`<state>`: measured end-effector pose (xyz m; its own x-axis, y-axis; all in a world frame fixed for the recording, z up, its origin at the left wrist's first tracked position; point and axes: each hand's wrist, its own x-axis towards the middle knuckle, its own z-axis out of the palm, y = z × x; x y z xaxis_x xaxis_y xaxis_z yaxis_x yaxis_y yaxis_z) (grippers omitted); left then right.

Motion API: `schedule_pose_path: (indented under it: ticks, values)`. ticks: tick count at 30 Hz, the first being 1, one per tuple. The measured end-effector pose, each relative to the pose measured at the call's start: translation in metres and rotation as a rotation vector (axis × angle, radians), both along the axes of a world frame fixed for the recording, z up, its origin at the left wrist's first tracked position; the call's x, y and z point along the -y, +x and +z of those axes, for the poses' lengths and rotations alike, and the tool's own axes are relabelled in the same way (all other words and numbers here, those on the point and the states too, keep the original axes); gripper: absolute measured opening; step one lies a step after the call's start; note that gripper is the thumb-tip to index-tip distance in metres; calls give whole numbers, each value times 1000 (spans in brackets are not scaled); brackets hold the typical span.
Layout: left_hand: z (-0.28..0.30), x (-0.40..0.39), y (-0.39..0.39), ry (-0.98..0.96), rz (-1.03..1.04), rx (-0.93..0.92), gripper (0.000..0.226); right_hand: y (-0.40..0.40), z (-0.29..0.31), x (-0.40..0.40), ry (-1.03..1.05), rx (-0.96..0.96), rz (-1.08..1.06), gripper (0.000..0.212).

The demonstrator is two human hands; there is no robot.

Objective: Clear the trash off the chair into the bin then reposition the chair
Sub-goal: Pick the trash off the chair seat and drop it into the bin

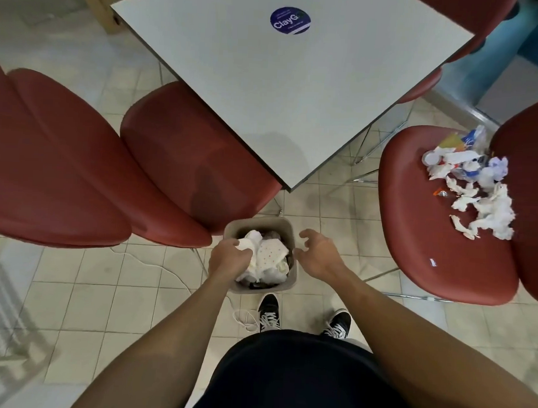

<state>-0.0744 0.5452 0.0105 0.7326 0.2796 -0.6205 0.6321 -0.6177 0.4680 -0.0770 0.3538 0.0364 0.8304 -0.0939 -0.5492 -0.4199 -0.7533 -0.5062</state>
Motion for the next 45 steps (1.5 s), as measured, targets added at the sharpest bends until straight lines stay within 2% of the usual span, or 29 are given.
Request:
schedule_pose_path:
  ticks: [3, 10, 15, 18, 21, 22, 24, 26, 30, 33, 35, 40, 45]
  values:
    - [-5, 2, 2, -31, -16, -22, 47, -1, 1, 11, -19, -31, -4, 44]
    - [4, 31, 13, -58, -155, -14, 50, -5, 10, 39, -28, -12, -98, 47]
    - [14, 64, 27, -67, -311, 56, 39, -4, 15, 59, -7, 7, -167, 52]
    - [20, 84, 35, -57, -418, 81, 12, -4, 17, 78, 20, 12, -210, 54]
    - [27, 108, 46, -36, -497, 87, 8, -3, 17, 101, 33, 36, -250, 54]
    - [29, 116, 49, -25, -512, 86, 9, -3, 16, 109, 25, 45, -265, 55]
    - [30, 133, 55, -4, -545, 84, 33, -4, 14, 127, 2, 71, -277, 59]
    - [32, 151, 59, 0, -583, 72, 42, -7, 12, 145, 3, 92, -286, 62]
    - [34, 208, 63, 32, -649, 85, 19, -8, 9, 202, 7, 67, -318, 62]
    - [31, 248, 64, 128, -813, 149, 38, -9, 10, 246, 7, 61, -342, 62]
    - [35, 280, 65, 126, -857, 168, 44, -10, 14, 280, 14, 48, -365, 61]
    - [52, 365, 77, 118, -871, 210, 44, -11, 24, 360, -20, 54, -351, 60]
    - [62, 419, 90, 86, -895, 242, 38, -7, 28, 409, -29, 54, -400, 60]
